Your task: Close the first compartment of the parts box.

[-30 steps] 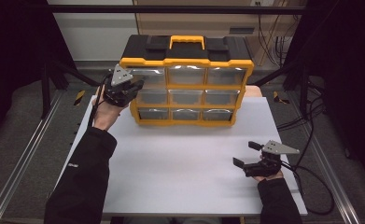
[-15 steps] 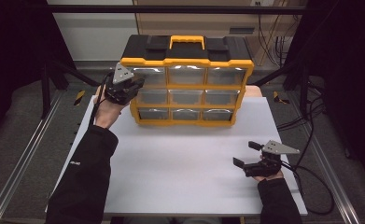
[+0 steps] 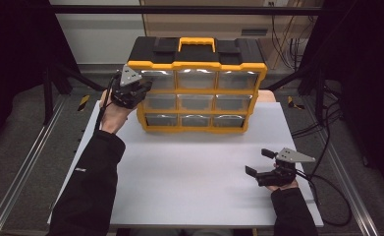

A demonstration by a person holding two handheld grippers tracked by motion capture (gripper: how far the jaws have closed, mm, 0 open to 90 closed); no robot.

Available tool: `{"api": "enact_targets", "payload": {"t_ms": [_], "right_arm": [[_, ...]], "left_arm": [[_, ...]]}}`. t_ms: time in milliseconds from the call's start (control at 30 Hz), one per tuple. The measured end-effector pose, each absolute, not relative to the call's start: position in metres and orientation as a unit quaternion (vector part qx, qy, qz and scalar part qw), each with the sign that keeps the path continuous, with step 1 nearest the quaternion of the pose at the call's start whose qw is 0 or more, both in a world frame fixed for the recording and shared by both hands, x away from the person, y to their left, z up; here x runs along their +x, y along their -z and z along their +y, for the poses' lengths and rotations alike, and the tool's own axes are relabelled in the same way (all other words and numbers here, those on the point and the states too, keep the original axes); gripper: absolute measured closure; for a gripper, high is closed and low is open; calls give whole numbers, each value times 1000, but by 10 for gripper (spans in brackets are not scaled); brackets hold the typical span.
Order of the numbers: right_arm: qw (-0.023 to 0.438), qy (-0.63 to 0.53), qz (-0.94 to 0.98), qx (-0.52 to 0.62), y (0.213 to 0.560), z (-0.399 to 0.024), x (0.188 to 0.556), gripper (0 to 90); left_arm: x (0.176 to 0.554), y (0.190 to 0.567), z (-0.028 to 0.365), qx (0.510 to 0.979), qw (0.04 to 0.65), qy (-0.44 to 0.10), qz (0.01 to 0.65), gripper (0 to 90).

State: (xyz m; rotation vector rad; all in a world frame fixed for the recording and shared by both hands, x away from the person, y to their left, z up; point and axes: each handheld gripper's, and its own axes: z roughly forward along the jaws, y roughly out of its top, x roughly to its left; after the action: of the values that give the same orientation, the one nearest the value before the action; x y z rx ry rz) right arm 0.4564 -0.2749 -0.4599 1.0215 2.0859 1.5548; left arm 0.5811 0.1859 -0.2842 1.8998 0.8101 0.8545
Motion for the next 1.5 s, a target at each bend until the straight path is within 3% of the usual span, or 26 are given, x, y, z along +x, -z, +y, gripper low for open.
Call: {"api": "enact_targets", "payload": {"t_ms": [167, 367, 733, 1000, 1200, 1500], "right_arm": [[173, -549, 735, 360, 460, -275, 456, 2], [173, -549, 734, 361, 460, -275, 456, 2], [173, -549, 735, 360, 460, -275, 456, 2], [173, -549, 734, 360, 460, -275, 456, 2], [172, -549, 734, 361, 460, -274, 456, 2], [172, -549, 734, 361, 460, -274, 456, 2]], "left_arm": [[577, 282, 186, 762, 442, -339, 330, 884], [567, 284, 189, 762, 457, -314, 334, 794], [547, 297, 200, 754, 502, -265, 331, 373], [531, 307, 207, 743, 526, -249, 331, 151], [520, 315, 212, 744, 533, -243, 322, 35], [507, 329, 217, 740, 545, -237, 315, 7]]}}
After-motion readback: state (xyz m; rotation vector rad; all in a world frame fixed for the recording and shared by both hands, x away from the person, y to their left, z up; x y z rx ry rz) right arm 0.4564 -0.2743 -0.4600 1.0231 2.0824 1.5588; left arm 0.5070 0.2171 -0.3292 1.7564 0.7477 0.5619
